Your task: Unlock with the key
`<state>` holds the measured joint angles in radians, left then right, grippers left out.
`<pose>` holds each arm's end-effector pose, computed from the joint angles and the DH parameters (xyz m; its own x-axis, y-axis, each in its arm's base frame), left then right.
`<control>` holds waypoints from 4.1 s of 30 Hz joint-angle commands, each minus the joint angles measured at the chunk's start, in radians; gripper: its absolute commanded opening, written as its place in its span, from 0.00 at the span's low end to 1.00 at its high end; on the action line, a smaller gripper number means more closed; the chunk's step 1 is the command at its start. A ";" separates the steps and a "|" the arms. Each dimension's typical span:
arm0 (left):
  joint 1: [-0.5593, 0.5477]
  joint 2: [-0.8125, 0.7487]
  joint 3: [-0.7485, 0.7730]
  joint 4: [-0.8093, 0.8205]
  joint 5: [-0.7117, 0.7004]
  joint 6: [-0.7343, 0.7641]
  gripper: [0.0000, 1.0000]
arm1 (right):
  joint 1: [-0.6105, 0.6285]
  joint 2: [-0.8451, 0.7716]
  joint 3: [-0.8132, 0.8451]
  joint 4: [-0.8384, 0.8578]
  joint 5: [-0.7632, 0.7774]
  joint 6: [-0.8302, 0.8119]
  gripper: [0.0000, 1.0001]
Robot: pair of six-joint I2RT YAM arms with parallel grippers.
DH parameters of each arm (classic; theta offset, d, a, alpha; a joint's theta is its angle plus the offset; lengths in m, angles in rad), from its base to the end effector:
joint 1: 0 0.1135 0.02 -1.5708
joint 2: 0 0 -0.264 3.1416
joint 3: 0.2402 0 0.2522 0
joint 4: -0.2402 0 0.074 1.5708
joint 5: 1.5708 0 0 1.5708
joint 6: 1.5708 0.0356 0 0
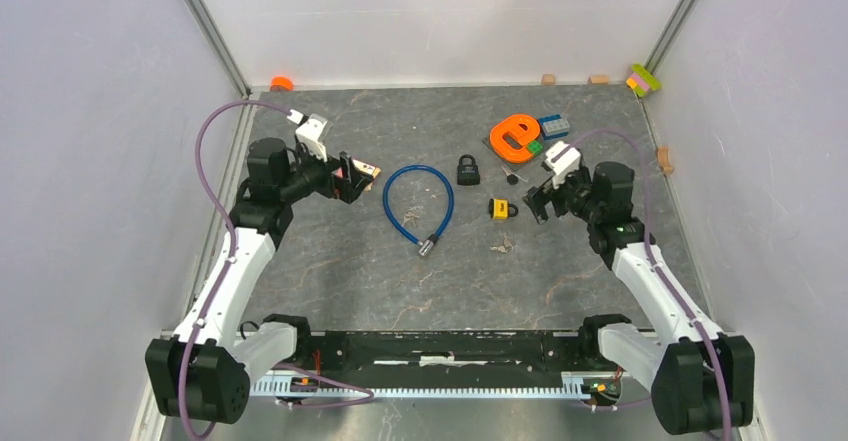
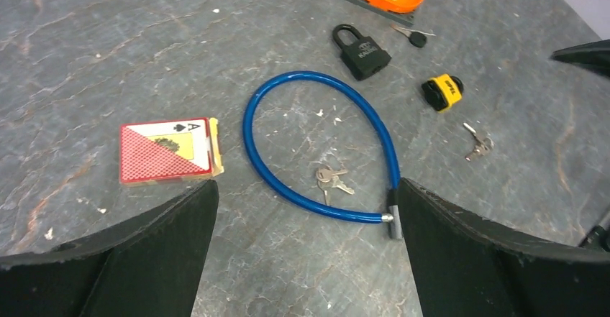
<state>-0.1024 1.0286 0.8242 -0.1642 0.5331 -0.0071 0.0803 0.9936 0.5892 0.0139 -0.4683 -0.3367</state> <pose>0.2304 -0.0419 0.3110 -0.3624 0.0311 -0.9315 0.5571 0.8085 -0.1897 0.2205 0.0339 0.2532 -0.1970 -0.3116 -0.9296 -0.5856 0.7978 -0.1433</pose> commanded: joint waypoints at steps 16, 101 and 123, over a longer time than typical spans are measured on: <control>-0.463 0.222 0.119 -0.166 -0.130 0.372 1.00 | 0.246 0.086 -0.023 -0.050 0.331 -0.118 0.99; -0.545 0.148 -0.007 0.024 -0.163 0.371 1.00 | 0.322 0.499 0.125 -0.321 0.141 -0.246 0.24; -0.543 0.264 0.113 0.123 0.073 0.350 1.00 | 0.322 0.269 0.311 -0.339 -0.308 -0.314 0.00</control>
<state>-0.6460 1.2716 0.8646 -0.1162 0.4583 0.3717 0.3996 1.3064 0.8337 -0.3386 -0.5770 -0.6350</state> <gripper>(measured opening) 0.996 0.010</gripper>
